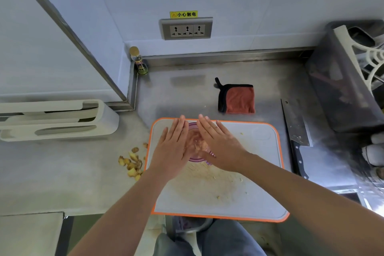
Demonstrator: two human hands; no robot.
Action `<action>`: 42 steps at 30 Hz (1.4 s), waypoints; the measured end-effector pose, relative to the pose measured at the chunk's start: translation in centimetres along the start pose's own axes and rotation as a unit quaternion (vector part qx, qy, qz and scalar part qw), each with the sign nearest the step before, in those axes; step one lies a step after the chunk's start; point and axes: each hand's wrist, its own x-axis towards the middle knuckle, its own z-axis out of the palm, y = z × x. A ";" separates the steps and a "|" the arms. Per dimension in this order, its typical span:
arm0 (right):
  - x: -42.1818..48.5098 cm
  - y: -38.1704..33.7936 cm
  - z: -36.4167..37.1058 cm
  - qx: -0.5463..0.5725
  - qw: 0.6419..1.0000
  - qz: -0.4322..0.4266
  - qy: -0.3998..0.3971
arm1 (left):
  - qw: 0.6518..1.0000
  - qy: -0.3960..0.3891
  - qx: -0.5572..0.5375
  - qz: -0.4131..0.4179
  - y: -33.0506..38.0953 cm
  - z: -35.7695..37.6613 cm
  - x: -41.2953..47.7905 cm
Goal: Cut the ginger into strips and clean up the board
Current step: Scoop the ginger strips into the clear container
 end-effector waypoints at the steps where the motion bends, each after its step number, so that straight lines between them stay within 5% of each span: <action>1: 0.0 0.1 0.3 -0.004 1.000 -0.002 0.006 | 1.000 -0.012 0.016 0.012 -0.4 0.0 0.0; 9: 1.8 -1.6 -0.2 0.039 0.990 0.071 0.113 | 0.999 -0.002 0.035 0.012 0.4 -0.3 -0.3; 13: 3.0 -1.6 0.3 0.013 0.988 0.135 0.075 | 0.998 -0.016 0.040 -0.036 0.6 0.1 0.8; 24: 3.5 -2.4 2.0 -0.033 0.987 0.145 0.053 | 0.994 -0.015 0.104 -0.040 0.8 1.3 1.0; 28: 3.2 -0.2 0.5 0.011 0.998 0.035 0.044 | 0.997 -0.002 0.081 -0.002 0.5 0.1 0.4; 34: 4.2 4.2 -2.3 0.018 0.977 -0.212 -0.037 | 0.934 -0.045 0.131 0.329 -2.6 -1.6 -2.6; 42: 4.0 3.8 -0.2 -0.022 0.971 -0.234 -0.043 | 0.943 -0.063 0.097 0.313 -2.5 0.0 -2.1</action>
